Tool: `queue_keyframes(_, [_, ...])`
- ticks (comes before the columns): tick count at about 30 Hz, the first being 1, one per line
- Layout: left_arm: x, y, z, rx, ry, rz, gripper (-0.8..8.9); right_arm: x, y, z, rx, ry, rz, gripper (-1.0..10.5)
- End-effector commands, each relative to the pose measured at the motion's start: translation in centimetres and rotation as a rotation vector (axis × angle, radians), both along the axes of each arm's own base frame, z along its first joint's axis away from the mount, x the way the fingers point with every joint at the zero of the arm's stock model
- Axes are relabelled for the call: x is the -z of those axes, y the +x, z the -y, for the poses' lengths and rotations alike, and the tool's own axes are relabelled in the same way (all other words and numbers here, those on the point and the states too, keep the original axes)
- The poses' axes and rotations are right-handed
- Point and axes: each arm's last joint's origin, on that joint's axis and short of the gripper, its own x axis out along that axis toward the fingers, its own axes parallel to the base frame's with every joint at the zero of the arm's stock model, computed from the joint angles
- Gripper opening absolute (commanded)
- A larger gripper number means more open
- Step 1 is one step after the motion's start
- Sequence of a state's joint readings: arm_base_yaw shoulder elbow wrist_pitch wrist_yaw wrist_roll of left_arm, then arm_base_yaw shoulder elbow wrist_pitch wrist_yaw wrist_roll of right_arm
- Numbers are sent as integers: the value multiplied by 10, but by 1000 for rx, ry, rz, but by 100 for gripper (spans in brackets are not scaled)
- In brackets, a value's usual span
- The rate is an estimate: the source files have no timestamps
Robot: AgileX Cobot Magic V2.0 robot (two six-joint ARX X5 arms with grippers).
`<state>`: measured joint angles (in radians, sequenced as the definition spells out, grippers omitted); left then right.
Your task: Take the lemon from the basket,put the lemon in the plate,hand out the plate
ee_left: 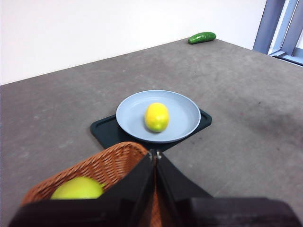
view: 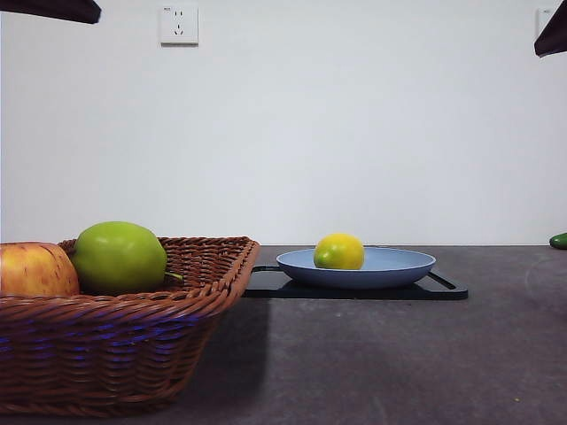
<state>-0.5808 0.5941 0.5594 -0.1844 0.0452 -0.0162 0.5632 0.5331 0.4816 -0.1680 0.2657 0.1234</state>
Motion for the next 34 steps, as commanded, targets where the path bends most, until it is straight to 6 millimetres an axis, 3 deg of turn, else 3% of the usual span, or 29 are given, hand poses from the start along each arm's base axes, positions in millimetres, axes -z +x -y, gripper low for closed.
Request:
queue_keyframes(1, [-9, -12, -13, -49, 68, 108, 9, -5, -1, -1, -2, 21, 16, 3])
queue_keyframes(7, [5, -31, -47, -255, 59, 158, 9, -5, -1, 0, -1, 22, 18, 3])
queue_keyframes(15, [71, -29, -73, -541, 6, 162, 9, -5, -1, 0, -1, 23, 19, 3])
queue_keyframes(24, [127, -22, -80, -632, -20, 81, 9, -5, -1, 0, -1, 23, 19, 3])
queue_keyframes(34, [135, -22, -81, -643, -10, 29, 9, -5, -1, 0, -1, 23, 19, 3])
